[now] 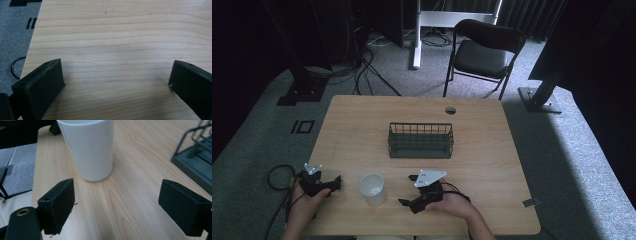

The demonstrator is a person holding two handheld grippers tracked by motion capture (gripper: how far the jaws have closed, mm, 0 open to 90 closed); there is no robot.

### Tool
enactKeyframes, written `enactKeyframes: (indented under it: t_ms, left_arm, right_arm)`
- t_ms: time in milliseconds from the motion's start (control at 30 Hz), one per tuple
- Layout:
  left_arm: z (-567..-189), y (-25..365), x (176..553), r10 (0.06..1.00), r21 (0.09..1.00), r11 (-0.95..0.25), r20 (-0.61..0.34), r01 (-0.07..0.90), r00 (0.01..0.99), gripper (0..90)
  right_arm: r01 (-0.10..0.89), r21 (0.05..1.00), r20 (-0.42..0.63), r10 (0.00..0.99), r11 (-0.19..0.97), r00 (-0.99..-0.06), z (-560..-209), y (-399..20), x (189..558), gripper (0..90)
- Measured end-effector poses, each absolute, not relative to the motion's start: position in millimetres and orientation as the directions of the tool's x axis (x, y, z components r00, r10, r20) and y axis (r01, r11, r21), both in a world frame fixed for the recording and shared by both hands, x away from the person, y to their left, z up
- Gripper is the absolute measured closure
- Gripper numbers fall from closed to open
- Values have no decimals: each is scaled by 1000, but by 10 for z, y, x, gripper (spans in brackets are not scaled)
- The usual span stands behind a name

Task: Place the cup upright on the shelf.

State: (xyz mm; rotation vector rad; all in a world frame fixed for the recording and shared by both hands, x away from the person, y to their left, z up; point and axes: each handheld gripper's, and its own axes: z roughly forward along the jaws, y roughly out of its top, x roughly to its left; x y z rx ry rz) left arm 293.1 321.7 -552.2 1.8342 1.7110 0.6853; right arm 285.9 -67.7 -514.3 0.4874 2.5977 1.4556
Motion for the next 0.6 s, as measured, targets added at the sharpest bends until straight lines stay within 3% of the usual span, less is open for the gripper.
enactKeyframes:
  t_ms: [600]
  left_arm:
    - [-5522, 3217, 2931, 998, 686, -53, 6, 726, 67, 1]
  right_arm:
    - [171, 849, 48, 251, 500, -967, -5153, -234, 2832, 134]
